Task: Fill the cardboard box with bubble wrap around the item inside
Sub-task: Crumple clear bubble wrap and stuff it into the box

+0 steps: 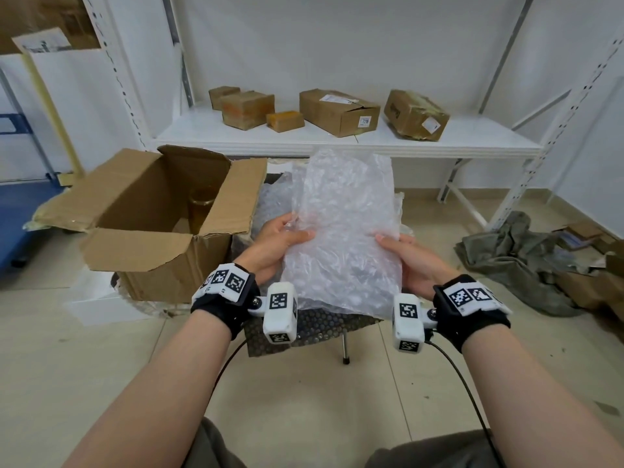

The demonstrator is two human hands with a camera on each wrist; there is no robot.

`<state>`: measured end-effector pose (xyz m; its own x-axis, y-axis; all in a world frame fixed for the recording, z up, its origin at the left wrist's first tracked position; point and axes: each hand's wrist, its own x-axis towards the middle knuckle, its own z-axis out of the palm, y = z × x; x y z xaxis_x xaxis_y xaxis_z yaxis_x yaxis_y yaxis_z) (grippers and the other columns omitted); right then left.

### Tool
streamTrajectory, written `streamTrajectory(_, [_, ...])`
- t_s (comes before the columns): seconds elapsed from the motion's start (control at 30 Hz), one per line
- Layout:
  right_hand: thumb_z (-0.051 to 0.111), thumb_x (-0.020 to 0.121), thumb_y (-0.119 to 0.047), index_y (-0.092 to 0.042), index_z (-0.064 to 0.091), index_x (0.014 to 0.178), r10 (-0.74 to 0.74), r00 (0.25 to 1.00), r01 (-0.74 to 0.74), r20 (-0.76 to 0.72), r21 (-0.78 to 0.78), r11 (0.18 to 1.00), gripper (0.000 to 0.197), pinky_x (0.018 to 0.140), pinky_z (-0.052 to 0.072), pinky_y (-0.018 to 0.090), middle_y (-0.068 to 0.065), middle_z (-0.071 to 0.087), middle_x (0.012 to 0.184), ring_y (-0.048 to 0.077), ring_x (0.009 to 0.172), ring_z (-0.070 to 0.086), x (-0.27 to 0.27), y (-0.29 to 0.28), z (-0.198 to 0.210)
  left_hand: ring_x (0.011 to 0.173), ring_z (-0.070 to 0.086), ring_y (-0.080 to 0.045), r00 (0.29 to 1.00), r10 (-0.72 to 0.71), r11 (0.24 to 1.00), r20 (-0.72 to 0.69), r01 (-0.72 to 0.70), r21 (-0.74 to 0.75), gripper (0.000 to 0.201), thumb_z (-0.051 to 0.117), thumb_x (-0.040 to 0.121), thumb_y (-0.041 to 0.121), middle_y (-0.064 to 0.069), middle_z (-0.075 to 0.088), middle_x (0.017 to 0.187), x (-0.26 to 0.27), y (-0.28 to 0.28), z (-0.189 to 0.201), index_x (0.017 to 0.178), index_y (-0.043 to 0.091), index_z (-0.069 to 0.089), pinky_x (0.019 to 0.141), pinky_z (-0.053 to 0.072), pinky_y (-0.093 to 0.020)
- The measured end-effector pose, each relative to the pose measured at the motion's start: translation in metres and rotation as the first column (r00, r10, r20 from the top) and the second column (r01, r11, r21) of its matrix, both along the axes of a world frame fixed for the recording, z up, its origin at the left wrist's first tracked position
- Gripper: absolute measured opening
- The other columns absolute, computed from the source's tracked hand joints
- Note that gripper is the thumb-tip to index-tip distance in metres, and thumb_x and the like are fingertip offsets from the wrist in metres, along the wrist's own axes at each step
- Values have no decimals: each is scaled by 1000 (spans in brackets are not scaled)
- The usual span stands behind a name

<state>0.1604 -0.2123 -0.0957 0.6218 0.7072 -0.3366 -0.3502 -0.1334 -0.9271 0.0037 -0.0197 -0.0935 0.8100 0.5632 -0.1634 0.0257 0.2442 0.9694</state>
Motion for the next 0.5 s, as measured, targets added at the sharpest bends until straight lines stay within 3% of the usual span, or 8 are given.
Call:
streamTrajectory(0.07, [54,99,-14,-16,62,131,28,999,-26,-31,70,997,32,102,49,53,14,67,128,33,118,63,0,1,-2,109,65,-31,998,-44,998,35,45,-47,42,59,88,-8,-14,67,123,1,1,1,127,7,57,93,54,-41])
streamTrajectory(0.17, [46,102,-6,-18,55,140,66,995,-49,-77,200,979,41,102,49,51,13,63,134,32,122,61,0,2,-2,86,72,-20,998,-42,997,46,44,-63,31,53,91,-10,-11,72,106,3,1,3,117,3,61,67,60,-27])
streamTrajectory(0.2, [45,102,-5,-15,52,141,72,993,-50,-90,224,973,41,99,52,51,15,62,135,32,121,62,-1,4,0,85,72,-21,999,-33,997,36,35,-63,28,53,91,-10,-12,73,103,4,2,2,116,0,61,68,60,-28])
streamTrajectory(0.27, [46,101,-3,-6,50,141,72,990,-38,-125,255,966,41,85,59,44,18,64,128,29,108,69,-1,6,3,95,70,-30,999,-23,997,25,24,-71,29,59,89,-3,-18,71,106,4,4,0,118,-6,61,81,59,-34])
streamTrajectory(0.33, [45,99,0,-1,49,139,60,987,-16,-148,281,960,40,75,61,39,17,66,122,27,98,72,-1,8,5,80,71,-26,999,-34,997,18,35,-74,15,51,93,0,-15,72,89,1,4,0,97,-4,65,69,58,-28])
streamTrajectory(0.4, [48,97,-1,-1,51,136,75,984,-25,-161,294,955,38,86,59,44,20,62,128,31,107,68,-1,9,4,74,67,-24,993,-105,987,60,112,-119,38,35,94,-5,-9,71,85,2,4,2,71,5,63,56,56,-23])
streamTrajectory(0.47, [52,94,-7,2,54,130,103,972,-38,-213,289,956,38,103,48,50,23,58,132,36,119,60,1,7,1,87,67,-27,975,-182,956,128,206,-208,59,23,91,-5,-6,72,101,3,2,6,44,13,54,62,59,-29])
streamTrajectory(0.5, [51,93,-14,3,58,124,99,962,-21,-255,290,957,35,104,47,49,22,61,126,36,115,62,1,6,1,95,66,-28,969,-189,947,159,223,-230,62,22,91,-5,-5,70,110,5,3,5,39,15,49,65,60,-32])
